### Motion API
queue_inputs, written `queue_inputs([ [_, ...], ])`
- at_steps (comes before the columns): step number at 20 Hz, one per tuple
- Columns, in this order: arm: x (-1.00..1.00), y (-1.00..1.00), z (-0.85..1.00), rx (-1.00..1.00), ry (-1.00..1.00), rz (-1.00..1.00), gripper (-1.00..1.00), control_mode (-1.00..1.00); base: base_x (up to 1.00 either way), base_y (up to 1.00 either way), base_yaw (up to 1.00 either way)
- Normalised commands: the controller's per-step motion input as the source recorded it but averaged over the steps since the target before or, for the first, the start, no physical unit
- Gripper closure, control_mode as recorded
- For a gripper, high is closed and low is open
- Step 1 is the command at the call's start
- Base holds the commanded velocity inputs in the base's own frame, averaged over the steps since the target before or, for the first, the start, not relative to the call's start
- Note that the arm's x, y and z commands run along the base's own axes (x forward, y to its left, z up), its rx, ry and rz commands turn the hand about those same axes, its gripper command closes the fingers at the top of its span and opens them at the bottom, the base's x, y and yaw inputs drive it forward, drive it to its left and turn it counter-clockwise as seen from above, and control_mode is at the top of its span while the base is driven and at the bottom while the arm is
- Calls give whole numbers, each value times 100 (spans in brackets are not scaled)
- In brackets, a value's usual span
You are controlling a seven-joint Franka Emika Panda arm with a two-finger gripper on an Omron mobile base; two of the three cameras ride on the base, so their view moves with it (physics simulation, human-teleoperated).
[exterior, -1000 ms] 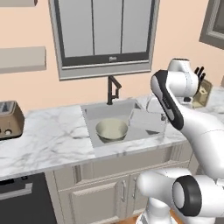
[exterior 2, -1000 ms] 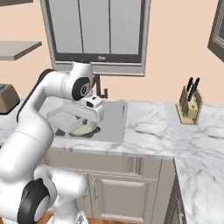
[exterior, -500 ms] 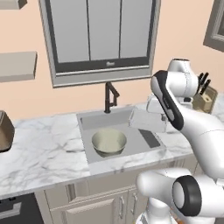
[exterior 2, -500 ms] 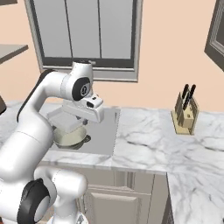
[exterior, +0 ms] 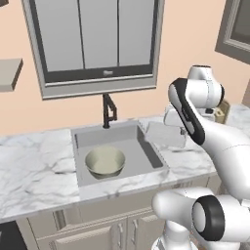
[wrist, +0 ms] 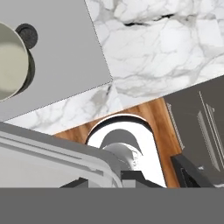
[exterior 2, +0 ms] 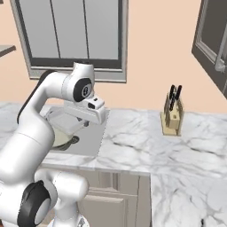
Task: Pick the bowl and tupperware and place them in the sink. Then turn on the water.
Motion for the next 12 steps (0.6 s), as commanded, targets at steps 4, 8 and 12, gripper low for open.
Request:
queue_inputs([
  [4,0,0,0,0,0,0,100,100,31,-32,0],
  [8,0,0,0,0,0,0,100,100,42,-34,3],
  [12,0,0,0,0,0,0,100,100,41,-40,10],
])
